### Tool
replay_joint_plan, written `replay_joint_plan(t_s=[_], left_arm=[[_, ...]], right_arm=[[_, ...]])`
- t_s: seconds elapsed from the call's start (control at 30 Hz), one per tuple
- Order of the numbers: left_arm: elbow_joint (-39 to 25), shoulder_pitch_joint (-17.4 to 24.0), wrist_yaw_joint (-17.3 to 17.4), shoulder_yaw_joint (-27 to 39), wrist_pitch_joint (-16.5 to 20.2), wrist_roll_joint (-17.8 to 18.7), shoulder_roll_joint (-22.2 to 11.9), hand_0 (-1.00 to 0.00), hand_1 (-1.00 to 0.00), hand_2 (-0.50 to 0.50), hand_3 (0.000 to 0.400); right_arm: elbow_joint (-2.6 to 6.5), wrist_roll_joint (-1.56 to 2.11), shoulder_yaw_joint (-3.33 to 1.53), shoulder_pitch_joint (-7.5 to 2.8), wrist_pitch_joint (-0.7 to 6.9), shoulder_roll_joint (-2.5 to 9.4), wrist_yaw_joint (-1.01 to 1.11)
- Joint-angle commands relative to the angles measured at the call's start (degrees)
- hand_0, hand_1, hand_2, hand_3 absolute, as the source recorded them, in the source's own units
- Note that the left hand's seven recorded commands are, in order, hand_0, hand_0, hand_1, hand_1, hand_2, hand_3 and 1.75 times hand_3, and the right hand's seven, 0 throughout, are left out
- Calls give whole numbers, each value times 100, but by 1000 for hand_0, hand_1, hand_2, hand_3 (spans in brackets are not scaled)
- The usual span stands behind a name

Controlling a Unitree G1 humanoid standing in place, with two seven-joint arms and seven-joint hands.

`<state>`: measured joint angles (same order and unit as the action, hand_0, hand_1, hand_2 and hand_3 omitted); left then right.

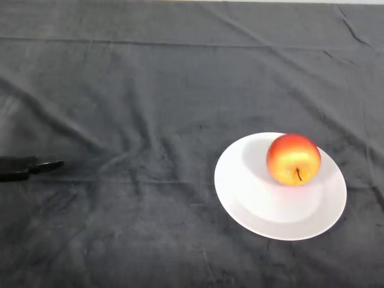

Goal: Move the apple to the plate

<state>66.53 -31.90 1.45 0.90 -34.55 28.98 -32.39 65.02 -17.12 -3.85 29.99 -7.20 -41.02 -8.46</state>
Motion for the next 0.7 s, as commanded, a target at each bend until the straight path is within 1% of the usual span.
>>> replay_joint_plan(t_s=[0.03, 0.43, 0.7], left_arm=[[201, 203, -2, 188, 142, 110, -390, 0, 0, 0, 0], [226, 411, 5, 965, 465, 376, -602, 0, 0, 0, 0], [251, 515, -111, 1404, 628, 482, -742, 0, 0, 0, 0]], right_arm=[[211, -127, -154, -443, 53, 290, 55], [206, -126, -154, -445, 56, 290, 56], [207, -126, -154, -444, 57, 289, 57]])
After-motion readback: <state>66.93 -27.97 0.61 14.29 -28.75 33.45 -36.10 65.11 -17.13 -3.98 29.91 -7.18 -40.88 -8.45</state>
